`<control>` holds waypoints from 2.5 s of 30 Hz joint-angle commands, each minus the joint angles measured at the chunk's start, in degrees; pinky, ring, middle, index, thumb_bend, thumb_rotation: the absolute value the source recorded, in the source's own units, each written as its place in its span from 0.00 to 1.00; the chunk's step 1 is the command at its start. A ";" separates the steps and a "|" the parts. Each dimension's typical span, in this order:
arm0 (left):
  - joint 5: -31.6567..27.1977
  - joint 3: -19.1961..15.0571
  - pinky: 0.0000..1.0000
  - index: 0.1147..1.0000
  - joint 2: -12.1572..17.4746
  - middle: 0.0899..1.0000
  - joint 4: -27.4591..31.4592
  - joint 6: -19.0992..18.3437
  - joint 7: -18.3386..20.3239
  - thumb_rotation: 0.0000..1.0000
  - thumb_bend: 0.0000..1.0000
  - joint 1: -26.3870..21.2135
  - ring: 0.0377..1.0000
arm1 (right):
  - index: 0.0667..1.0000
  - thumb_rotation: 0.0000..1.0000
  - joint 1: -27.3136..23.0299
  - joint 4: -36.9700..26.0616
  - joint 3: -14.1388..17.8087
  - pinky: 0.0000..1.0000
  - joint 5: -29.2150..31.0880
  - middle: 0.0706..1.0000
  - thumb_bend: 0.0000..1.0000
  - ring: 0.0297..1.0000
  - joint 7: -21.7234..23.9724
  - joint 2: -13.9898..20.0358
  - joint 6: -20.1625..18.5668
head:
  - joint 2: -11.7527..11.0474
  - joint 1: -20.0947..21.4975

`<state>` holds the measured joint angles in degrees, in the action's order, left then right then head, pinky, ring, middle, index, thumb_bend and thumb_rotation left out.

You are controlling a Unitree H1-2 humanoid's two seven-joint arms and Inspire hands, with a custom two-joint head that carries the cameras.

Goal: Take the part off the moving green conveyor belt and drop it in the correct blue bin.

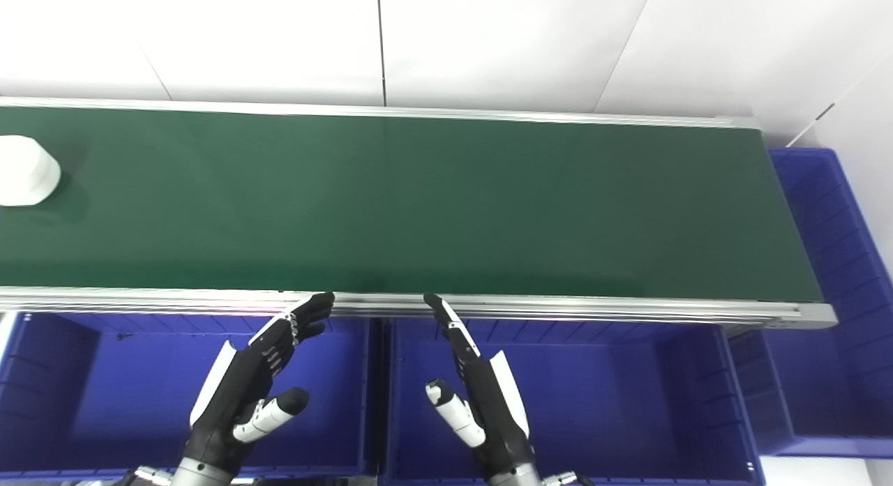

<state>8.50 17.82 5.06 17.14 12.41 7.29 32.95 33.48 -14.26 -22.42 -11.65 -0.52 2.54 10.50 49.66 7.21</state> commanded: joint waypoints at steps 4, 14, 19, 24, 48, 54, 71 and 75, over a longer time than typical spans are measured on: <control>-0.52 0.19 0.84 0.81 -0.15 0.86 1.08 2.03 -0.18 0.80 0.84 0.20 0.87 | 0.95 1.00 0.60 -1.28 0.14 0.98 0.22 0.98 0.92 0.98 0.22 -0.53 1.68 | -0.04 0.01; 0.06 0.17 0.85 0.81 -0.23 0.86 1.11 1.63 -0.34 0.80 0.85 0.24 0.88 | 0.95 1.00 0.49 -1.18 0.29 0.98 0.79 0.98 0.92 0.98 0.51 -0.51 1.27 | -0.14 -0.09; -0.40 0.26 0.85 0.81 -0.12 0.86 0.85 1.78 -0.14 0.79 0.84 0.19 0.88 | 0.95 1.00 0.47 -1.21 0.28 0.98 1.09 0.98 0.93 0.98 0.69 -0.43 1.22 | -0.39 -0.13; -0.64 0.21 0.86 0.81 -0.30 0.86 0.83 1.71 -0.26 0.78 0.84 0.26 0.88 | 0.95 1.00 0.48 -1.19 0.21 0.98 1.09 0.98 0.93 0.98 0.70 -0.41 0.99 | -0.36 -0.06; 0.37 1.03 0.86 0.81 -0.95 0.85 -2.42 4.91 -0.71 0.76 0.83 -0.29 0.87 | 0.96 1.00 0.07 0.49 0.85 0.97 1.81 0.98 0.92 0.97 0.97 0.92 2.96 | -3.23 -6.54; 1.40 1.65 0.85 0.80 -2.50 0.85 -7.83 6.97 -1.42 0.74 0.85 -1.30 0.87 | 0.96 1.00 -1.25 4.55 1.87 0.97 4.77 1.00 0.94 0.98 1.94 2.86 6.76 | -8.05 -11.82; 3.46 2.44 0.75 0.77 -3.65 0.82 -15.23 10.54 -2.63 0.64 0.87 -4.16 0.82 | 0.97 1.00 -3.93 12.43 4.94 0.96 8.25 0.98 0.97 0.97 4.65 3.65 12.74 | -16.49 -17.62; 4.05 2.34 0.74 0.76 -3.91 0.80 -18.27 13.19 -3.43 0.63 0.87 -5.23 0.81 | 0.97 1.00 -4.55 14.05 5.31 0.97 8.39 0.99 0.97 0.97 5.09 3.52 13.50 | -18.42 -17.94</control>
<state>12.07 19.96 1.64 -1.53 22.50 4.68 28.08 29.16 0.28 -17.12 -3.69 3.91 6.40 20.14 31.21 -10.72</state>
